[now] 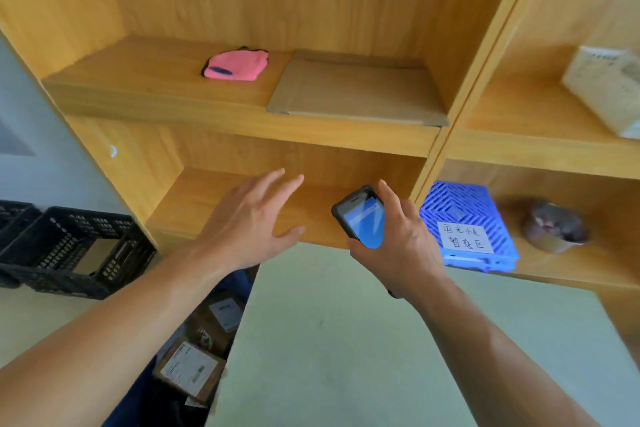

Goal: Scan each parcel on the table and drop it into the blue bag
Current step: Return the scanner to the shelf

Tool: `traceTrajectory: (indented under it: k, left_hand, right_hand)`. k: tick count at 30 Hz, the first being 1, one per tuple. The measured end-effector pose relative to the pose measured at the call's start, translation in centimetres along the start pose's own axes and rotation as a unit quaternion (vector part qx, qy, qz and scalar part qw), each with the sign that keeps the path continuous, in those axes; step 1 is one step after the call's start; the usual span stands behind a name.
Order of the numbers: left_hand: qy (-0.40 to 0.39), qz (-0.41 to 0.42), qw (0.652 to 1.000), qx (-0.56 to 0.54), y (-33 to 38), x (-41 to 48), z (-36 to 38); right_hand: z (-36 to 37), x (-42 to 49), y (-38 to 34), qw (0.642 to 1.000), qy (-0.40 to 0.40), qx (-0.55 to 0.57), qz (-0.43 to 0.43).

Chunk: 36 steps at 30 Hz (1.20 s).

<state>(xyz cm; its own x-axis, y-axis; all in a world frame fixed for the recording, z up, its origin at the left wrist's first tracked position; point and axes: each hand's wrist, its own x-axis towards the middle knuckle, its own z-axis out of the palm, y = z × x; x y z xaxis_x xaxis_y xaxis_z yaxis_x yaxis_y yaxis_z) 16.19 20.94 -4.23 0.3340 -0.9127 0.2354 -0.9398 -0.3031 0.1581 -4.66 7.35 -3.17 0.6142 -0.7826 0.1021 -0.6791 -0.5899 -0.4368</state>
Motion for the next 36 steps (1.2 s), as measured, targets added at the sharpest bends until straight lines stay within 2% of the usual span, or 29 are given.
traceTrajectory:
  k: [9,16,27,36]
  left_hand:
    - [0.07,0.041,0.997,-0.008,13.6,9.7,-1.9]
    - [0.102,0.066,0.993,0.006,19.6,14.9,-3.0]
    - [0.118,0.101,0.988,-0.002,21.8,21.5,-3.3]
    - [0.133,0.123,0.983,-0.039,21.0,21.5,-2.4]
  right_hand:
    - [-10.7,4.0,10.6,0.998,0.064,0.006,0.029]
    - [-15.9,8.9,14.7,0.993,0.092,-0.044,0.066]
    - [-18.6,16.4,16.2,0.987,0.102,-0.065,0.102]
    - [-16.9,24.4,15.1,0.983,0.056,-0.107,0.137]
